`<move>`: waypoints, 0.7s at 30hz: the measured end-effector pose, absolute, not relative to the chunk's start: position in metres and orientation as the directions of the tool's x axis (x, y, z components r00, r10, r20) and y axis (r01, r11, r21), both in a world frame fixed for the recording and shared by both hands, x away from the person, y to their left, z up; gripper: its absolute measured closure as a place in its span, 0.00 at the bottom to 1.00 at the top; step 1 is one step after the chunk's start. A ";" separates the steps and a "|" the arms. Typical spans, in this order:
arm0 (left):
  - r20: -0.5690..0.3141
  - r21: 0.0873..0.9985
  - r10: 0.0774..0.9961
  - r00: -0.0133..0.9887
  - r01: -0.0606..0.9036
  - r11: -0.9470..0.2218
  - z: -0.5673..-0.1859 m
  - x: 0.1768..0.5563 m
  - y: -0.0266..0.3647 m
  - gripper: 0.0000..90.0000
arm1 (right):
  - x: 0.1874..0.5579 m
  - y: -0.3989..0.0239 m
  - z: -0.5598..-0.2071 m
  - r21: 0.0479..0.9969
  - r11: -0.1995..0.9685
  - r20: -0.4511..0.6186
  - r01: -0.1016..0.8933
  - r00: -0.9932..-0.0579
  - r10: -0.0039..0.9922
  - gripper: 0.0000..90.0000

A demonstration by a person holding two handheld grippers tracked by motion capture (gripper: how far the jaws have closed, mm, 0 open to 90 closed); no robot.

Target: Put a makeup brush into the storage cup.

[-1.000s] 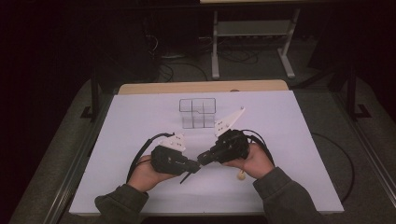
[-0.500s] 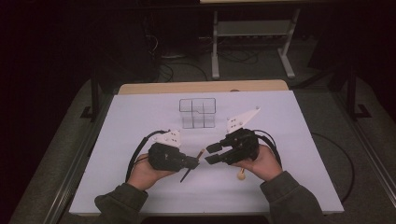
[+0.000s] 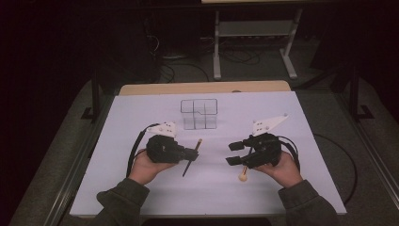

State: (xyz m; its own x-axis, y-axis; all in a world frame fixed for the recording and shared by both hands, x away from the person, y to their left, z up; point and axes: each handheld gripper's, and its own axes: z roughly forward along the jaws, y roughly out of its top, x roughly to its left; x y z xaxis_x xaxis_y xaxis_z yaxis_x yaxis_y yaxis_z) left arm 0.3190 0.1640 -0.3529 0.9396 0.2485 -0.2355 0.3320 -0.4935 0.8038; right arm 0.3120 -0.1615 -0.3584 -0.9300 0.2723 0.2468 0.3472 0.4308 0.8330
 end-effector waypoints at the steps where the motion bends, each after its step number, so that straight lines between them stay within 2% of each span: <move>1: -0.242 0.808 0.254 0.936 0.339 -0.482 -0.353 0.319 0.164 0.92 | 0.312 -0.165 -0.360 0.831 0.429 0.250 0.355 -0.926 0.283 0.44; 21: -0.231 0.826 0.327 0.916 0.362 -0.431 -0.342 0.344 0.178 0.92 | 0.305 -0.214 -0.386 0.835 0.331 0.273 0.439 -0.854 0.444 0.30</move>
